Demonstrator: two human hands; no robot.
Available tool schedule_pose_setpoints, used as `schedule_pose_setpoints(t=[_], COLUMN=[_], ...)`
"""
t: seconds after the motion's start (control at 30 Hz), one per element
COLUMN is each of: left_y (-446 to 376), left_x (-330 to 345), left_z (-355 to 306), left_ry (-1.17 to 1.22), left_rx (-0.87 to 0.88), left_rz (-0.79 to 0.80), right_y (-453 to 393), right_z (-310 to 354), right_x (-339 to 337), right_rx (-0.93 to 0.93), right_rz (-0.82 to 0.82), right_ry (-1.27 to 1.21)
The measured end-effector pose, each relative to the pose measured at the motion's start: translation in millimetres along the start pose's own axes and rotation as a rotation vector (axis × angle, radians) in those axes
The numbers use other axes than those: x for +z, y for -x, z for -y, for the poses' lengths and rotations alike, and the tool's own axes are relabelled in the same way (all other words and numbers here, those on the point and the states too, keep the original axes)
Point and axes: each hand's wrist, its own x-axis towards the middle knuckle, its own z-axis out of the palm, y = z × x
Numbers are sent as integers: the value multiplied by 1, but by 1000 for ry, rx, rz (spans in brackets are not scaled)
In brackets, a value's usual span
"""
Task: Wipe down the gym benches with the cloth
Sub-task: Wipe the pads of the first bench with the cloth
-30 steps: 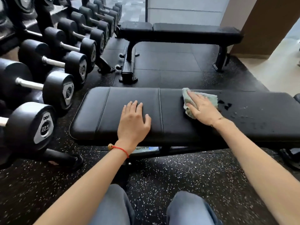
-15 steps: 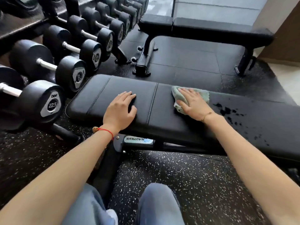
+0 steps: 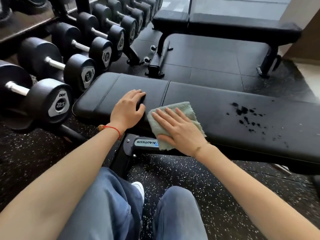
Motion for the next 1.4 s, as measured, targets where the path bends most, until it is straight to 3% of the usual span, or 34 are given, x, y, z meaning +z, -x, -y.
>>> schedule_pose_setpoints(t=[0.1,0.27,0.33,0.53,0.67,0.77,0.87,1.0,1.13,1.3,1.4], left_y=[0,1,1,1,1,0,0,1,1,0,0], left_x=[0,-1,0,1,1,1,3,2,0,1,0], left_z=[1,5,3,3,6,5,2,2,6,3,1], left_ry=[-2,-3,-8,-17,-6,-10,-17,-12,-23,-16,-8], left_rx=[12,14,22,19,15,14,14,11,30,5,4], left_rz=[12,10,11,10,16,21,5,-7,-2,-25,-36], right_y=[-5,92,93,-5,59,83,21,-50,10,-16,-74], right_z=[10,-43,-51,13,-20,-79,-116,-61,-46,-134,-118], right_x=[5,-7,-12,6,-4,-12,-6,1,-4,0,1], right_rx=[53,175,234,134,128,354,515,336,89,430,450], right_rz=[-49,-81,-52,-68,-113,-81,-5,35,-7,17,69], right_ry=[11,57,40,48,10,-161,-221,-256,-309,-257,-233])
